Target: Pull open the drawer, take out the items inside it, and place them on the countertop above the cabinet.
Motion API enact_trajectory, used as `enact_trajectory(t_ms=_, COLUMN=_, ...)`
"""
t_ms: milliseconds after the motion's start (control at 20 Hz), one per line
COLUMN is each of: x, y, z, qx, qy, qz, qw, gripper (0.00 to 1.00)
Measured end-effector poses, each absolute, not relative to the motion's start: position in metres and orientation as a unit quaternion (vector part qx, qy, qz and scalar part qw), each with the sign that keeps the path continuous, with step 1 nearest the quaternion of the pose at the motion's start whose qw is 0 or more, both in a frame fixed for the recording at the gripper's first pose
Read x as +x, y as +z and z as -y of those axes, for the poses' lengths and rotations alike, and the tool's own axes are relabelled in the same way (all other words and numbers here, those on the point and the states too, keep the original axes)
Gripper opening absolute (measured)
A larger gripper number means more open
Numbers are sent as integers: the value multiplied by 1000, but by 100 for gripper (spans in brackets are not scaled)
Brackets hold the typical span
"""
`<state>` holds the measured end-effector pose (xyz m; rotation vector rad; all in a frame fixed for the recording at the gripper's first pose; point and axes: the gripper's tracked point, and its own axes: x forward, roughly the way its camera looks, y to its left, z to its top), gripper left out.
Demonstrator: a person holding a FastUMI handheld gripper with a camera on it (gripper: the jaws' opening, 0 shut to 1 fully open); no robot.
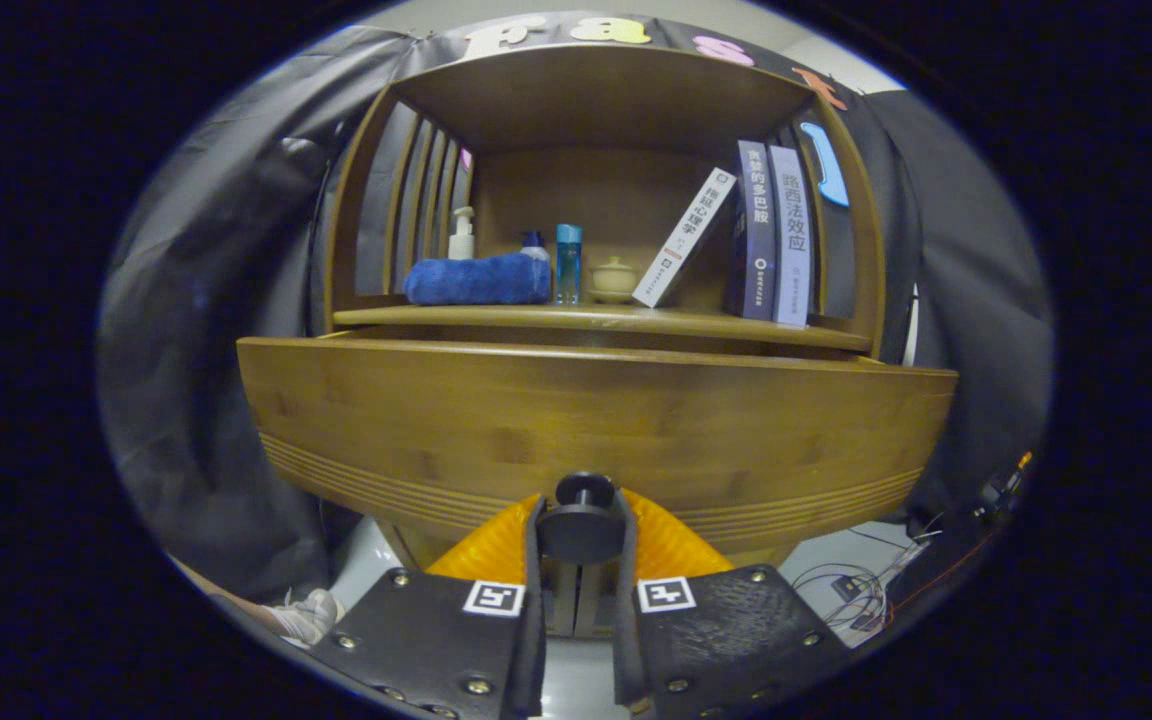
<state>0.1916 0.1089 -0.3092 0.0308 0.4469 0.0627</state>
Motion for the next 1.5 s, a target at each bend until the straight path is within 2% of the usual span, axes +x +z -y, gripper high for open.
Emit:
enact_trajectory(t_ms=400, x=112, y=-308, z=-103, qx=15, qy=34, qz=-264, qw=964, gripper=27)
enact_trajectory(t_ms=750, x=103, y=-309, z=-103, qx=6, qy=42, qz=-291, qw=956, gripper=27)
enact_trajectory(t_ms=900, x=92, y=-302, z=-101, qx=63, qy=42, qz=-307, qw=949, gripper=40)
enact_trajectory(t_ms=1000, x=82, y=-289, z=-98, qx=84, qy=37, qz=-306, qw=948, gripper=44)
enact_trajectory(t_ms=1150, x=83, y=-251, z=-93, qx=94, qy=37, qz=-271, qw=957, gripper=44)
enact_trajectory(t_ms=1300, x=114, y=-207, z=-87, qx=93, qy=47, qz=-234, qw=967, gripper=43)
enact_trajectory(t_ms=1500, x=175, y=-172, z=-94, qx=89, qy=79, qz=-219, qw=969, gripper=66)
